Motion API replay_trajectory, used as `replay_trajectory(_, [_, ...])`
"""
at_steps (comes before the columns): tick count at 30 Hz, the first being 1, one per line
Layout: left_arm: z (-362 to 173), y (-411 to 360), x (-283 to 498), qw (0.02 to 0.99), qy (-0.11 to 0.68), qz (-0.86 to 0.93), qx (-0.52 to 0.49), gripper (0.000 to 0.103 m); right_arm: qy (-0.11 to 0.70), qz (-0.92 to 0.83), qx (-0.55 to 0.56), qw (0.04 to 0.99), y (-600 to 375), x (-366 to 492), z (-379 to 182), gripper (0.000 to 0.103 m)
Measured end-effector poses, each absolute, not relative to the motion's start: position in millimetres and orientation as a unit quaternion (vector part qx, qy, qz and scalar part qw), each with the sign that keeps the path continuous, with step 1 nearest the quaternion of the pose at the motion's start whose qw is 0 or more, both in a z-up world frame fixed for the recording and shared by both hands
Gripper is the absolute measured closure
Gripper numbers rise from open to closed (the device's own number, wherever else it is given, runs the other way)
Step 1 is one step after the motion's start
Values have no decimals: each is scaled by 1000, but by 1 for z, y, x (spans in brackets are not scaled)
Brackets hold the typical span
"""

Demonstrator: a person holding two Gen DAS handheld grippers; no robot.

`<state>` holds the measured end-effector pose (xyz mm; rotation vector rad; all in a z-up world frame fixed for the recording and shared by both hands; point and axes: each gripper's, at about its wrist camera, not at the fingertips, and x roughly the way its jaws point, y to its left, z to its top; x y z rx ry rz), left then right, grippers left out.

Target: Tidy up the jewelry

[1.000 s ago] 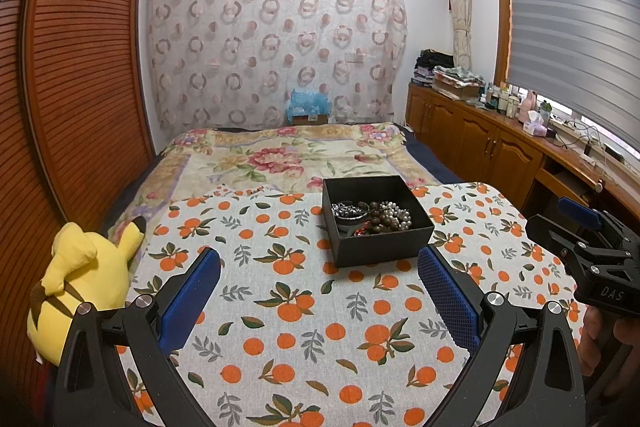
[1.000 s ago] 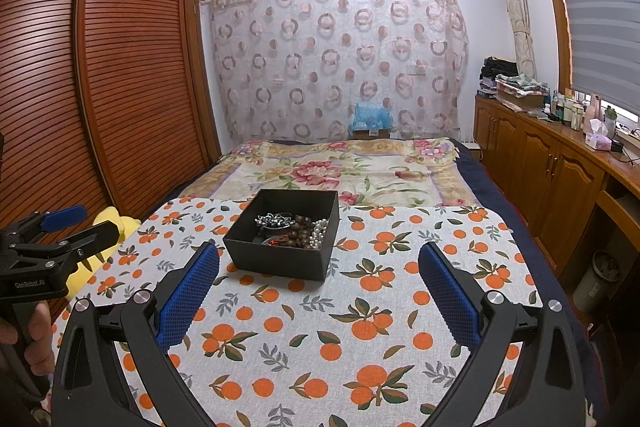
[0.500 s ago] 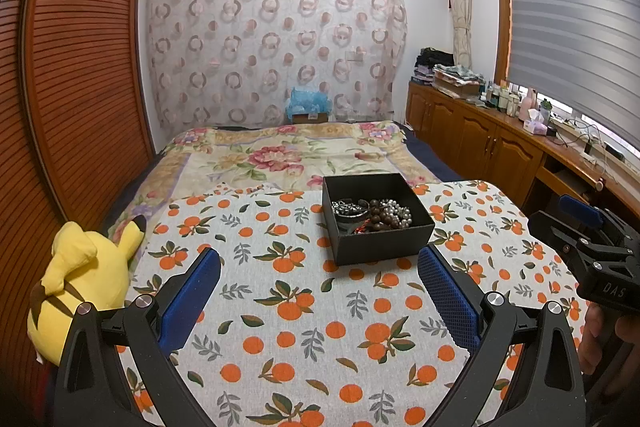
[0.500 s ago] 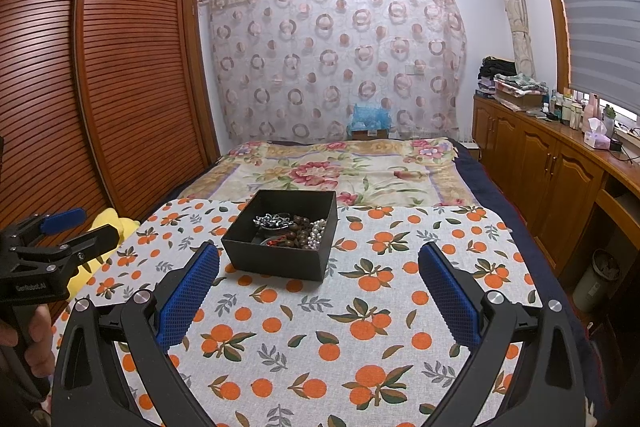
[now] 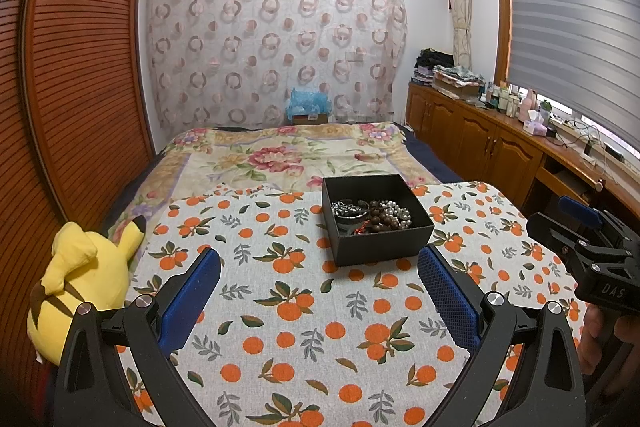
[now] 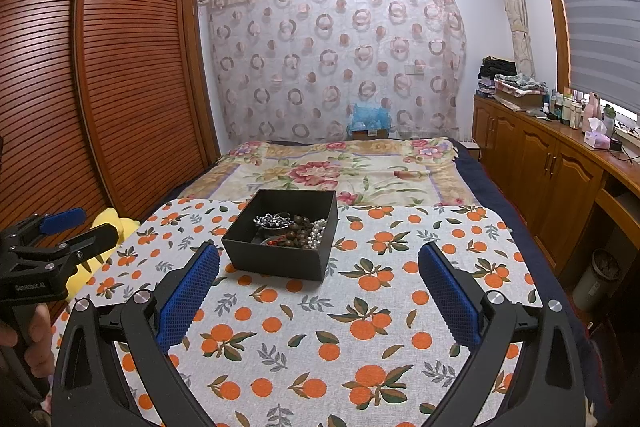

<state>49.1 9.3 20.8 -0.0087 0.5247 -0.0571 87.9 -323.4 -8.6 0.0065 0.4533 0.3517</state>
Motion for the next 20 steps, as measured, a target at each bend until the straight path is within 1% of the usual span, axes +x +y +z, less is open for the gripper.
replay_trajectory(20, [20, 10, 49, 965, 259, -29, -4, 8, 223, 173, 3, 959, -323, 88, -9, 3])
